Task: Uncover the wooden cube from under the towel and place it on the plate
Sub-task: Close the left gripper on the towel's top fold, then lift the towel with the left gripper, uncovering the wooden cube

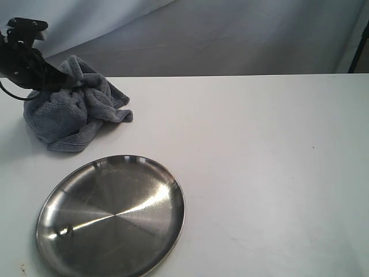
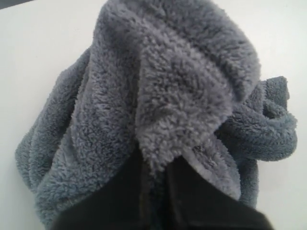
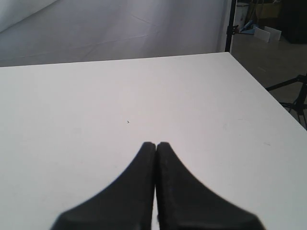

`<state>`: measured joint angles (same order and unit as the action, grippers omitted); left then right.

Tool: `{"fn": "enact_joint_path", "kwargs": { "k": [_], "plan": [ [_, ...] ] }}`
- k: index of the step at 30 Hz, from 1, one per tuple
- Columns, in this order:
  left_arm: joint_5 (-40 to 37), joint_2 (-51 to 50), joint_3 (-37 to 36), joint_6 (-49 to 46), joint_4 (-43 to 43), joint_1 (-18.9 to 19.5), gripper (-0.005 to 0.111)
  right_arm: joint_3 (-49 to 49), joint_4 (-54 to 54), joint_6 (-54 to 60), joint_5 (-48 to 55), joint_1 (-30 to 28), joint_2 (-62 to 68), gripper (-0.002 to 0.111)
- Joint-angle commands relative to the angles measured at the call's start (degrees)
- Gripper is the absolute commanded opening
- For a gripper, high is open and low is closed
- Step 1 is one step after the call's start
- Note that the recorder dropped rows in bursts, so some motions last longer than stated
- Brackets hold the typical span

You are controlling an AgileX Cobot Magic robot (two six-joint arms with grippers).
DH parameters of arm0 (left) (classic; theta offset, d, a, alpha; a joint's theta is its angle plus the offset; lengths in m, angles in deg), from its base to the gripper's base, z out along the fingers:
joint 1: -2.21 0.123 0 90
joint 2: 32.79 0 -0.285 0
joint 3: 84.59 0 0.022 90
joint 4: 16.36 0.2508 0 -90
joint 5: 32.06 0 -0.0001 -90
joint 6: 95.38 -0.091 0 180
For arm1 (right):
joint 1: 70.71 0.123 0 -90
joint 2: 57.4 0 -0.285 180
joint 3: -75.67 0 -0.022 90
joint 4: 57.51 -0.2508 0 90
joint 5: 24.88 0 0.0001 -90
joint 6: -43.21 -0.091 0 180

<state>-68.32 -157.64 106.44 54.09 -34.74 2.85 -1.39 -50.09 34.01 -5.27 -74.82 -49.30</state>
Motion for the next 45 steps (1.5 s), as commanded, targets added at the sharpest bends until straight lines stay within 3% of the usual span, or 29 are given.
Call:
{"fn": "enact_joint_path", "kwargs": {
  "k": [1, 9, 15, 25, 35, 45],
  "plan": [
    [-1.93, 3.61, 0.1, 0.03, -1.68, 0.04, 0.001, -0.15, -0.06, -0.26, -0.07, -0.47, -0.32, 0.0],
    [-5.38, 10.24, 0.1, -0.08, -11.41, -0.2, 0.001, -0.15, -0.06, -0.26, -0.07, -0.47, -0.32, 0.0],
    [-5.75, 11.28, 0.1, -0.2, -12.59, -0.2, 0.001, -0.15, -0.06, -0.26, -0.07, -0.47, -0.32, 0.0],
    [-1.74, 11.15, 0.1, -0.32, -20.59, -0.2, 0.001, -0.15, -0.06, -0.26, -0.07, -0.47, -0.32, 0.0],
    [-2.96, 11.15, 0.1, -10.73, -34.3, -0.2, 0.001, -0.15, -0.06, -0.26, -0.07, -0.47, -0.32, 0.0],
    [-2.96, 11.15, 0.1, -12.01, -36.74, -0.2, 0.001, -0.15, -0.06, -0.26, -0.07, -0.47, -0.32, 0.0]
  ]
}}
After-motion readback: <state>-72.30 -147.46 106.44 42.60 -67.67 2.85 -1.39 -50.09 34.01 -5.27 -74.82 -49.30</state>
